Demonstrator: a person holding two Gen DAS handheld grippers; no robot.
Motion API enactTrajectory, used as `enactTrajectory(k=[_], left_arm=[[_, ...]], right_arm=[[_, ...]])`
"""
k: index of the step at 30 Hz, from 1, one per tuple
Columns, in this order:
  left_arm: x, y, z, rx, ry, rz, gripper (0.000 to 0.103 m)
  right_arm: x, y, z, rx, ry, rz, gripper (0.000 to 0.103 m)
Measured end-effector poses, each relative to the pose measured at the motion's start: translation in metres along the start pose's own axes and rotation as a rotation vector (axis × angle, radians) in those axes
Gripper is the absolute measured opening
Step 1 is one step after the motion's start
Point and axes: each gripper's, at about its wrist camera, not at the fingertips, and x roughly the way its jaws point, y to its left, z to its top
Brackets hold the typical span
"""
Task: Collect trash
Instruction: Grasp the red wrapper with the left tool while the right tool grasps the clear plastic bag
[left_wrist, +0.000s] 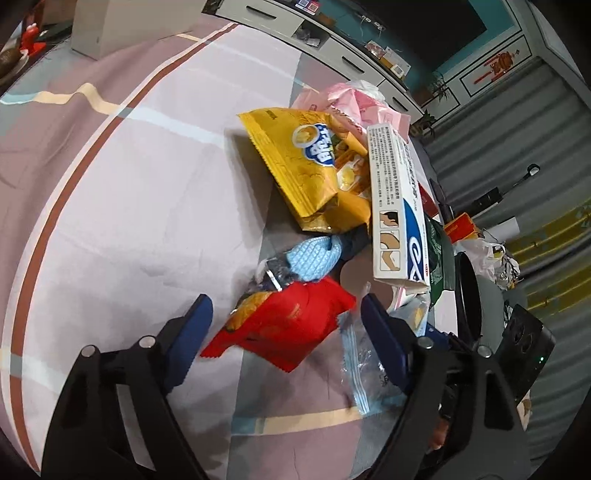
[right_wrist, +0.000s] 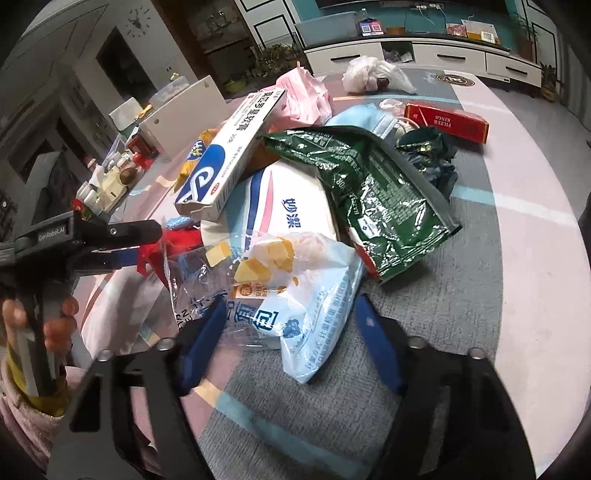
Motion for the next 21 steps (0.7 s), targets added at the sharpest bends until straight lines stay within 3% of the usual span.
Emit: enactTrajectory(k=[2, 4, 7, 9, 12, 17, 20, 21], left_arm=[[0.003, -0.001, 0.001, -0.005, 0.004, -0.002, 0.069], [0.004, 0.001, 0.000, -0.011, 0.014, -0.003, 0.063], [0.004, 0.001, -0.003, -0.018, 0.012, -0.009, 0.061], [0.003, -0.002, -0.006, -0.011, 0.014, -0.018, 0.054], [0.001, -0.009, -0.008, 0.018, 0.022, -0.031, 0.043], [-0.004, -0.023, -0.015, 0.070, 0.049, -0.069, 0.035], [-0.012, -0.035, -0.020, 0.094, 0.072, -0.144, 0.008], [-0.016, -0.040, -0.020, 0.113, 0.060, -0.150, 0.007]], right_arm=[[-0.001, 0.000, -0.001, -0.003, -0.007, -0.006, 0.054], [-0.001, -0.003, -0.002, 0.002, -0.001, -0.012, 0.037], [-0.005, -0.006, -0.004, 0.007, 0.005, 0.005, 0.030], [-0.008, -0.006, -0.005, 0.006, 0.009, 0.012, 0.026], [-0.017, -0.007, -0.007, 0.008, 0.005, 0.033, 0.023], [-0.038, -0.015, -0.008, 0.026, -0.017, 0.064, 0.021], [-0.052, -0.020, -0.011, 0.042, -0.034, 0.100, 0.021], [-0.056, -0.020, -0.011, 0.039, -0.039, 0.104, 0.021]])
